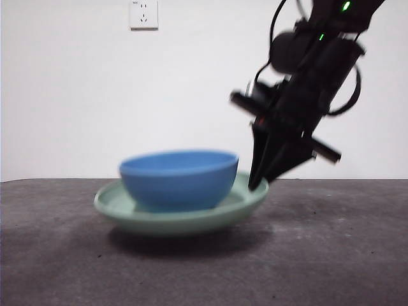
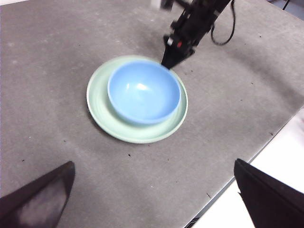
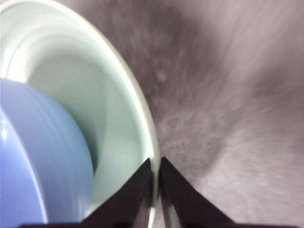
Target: Pick up the blue bowl, put it on the green plate, put it on desk
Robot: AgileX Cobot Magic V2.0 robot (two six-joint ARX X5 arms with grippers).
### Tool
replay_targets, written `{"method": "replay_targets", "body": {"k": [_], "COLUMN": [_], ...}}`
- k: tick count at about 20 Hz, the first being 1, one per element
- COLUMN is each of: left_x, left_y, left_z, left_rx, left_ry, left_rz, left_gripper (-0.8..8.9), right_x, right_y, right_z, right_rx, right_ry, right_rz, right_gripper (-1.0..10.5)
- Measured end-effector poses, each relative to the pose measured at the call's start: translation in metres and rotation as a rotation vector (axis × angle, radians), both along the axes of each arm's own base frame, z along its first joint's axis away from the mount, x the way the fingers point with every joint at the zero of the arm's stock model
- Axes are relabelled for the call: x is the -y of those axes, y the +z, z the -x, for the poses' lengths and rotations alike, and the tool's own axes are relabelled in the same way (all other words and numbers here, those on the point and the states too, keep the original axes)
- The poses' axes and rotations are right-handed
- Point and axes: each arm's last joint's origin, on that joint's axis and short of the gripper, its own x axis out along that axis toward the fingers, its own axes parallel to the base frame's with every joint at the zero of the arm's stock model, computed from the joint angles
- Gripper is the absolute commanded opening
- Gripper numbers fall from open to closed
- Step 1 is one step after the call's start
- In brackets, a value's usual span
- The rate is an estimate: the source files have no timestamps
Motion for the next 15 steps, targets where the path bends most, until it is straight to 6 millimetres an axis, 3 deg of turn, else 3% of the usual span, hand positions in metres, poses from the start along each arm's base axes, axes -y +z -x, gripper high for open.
{"method": "replay_targets", "body": {"k": [3, 8, 12, 15], "left_x": [0.0, 0.0, 0.0, 0.0], "left_y": [-0.001, -0.001, -0.001, -0.001], "left_z": [0.0, 0.0, 0.0, 0.0], "left_rx": [-0.006, -0.006, -0.006, -0.011], "left_ry": [0.0, 0.0, 0.0, 0.005], "left_rz": [-0.004, -0.003, -0.003, 0.002], "left_gripper": [6.53, 6.53, 6.54, 6.54], "right_x": [-0.004, -0.004, -0.004, -0.003], "right_y": [-0.026, -0.029, -0.029, -0.028], "right_z": [-0.005, -0.006, -0.006, -0.006], "right_rx": [-0.072, -0.073, -0.075, -0.075], "right_ry": [-0.004, -0.001, -0.001, -0.004], "right_rz": [0.029, 0.026, 0.028, 0.026], "right_gripper": [0.1, 0.2, 3.3, 3.9]}}
